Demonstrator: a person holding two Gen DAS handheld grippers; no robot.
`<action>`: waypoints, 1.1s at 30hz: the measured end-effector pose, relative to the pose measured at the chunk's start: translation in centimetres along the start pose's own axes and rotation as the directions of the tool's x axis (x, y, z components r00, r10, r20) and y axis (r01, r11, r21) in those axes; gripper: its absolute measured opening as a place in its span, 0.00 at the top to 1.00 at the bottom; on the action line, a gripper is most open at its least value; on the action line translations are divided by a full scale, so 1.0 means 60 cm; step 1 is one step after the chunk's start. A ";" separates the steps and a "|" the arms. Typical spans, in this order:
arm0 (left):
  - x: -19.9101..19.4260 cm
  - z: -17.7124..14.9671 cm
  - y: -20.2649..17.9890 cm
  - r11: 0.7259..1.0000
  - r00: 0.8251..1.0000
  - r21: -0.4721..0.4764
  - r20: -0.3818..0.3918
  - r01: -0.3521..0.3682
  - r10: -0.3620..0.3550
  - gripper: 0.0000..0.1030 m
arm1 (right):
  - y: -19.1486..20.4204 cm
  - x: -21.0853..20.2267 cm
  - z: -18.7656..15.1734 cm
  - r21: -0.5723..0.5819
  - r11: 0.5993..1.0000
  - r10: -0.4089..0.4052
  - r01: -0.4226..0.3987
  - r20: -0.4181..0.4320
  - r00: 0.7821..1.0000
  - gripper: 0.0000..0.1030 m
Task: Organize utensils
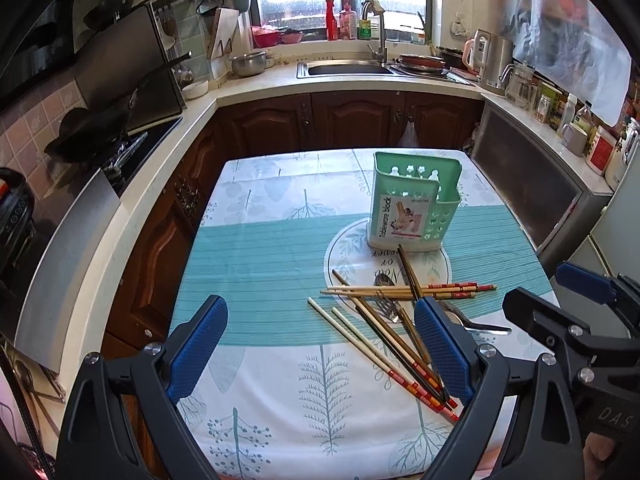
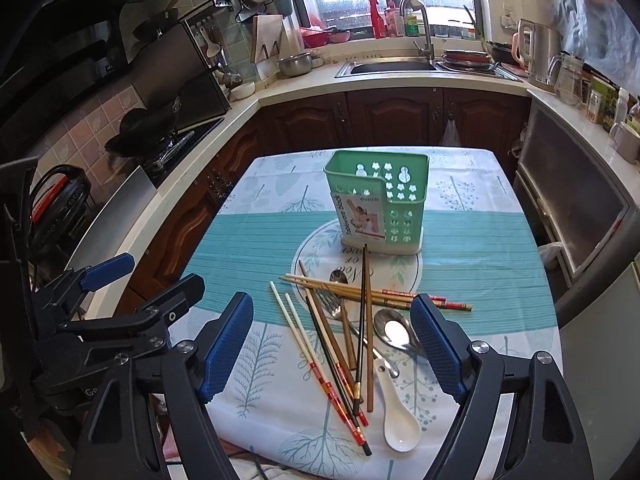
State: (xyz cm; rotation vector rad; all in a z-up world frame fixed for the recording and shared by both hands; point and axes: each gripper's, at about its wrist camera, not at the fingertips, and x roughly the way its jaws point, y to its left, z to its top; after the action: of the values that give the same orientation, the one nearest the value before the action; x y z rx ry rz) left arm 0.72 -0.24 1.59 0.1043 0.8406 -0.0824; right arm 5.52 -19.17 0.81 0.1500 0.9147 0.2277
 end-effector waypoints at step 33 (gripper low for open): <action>0.325 0.066 0.002 0.995 0.936 -0.026 -0.340 0.092 -0.096 0.42 | -0.106 0.453 0.065 0.089 0.996 0.058 -0.015 -0.496 0.867 0.63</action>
State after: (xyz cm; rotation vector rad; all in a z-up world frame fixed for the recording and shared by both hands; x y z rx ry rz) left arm 16.61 -1.24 -10.36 0.0700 1.1936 -0.1536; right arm 25.44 -18.43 -19.08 0.1897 1.4416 0.2696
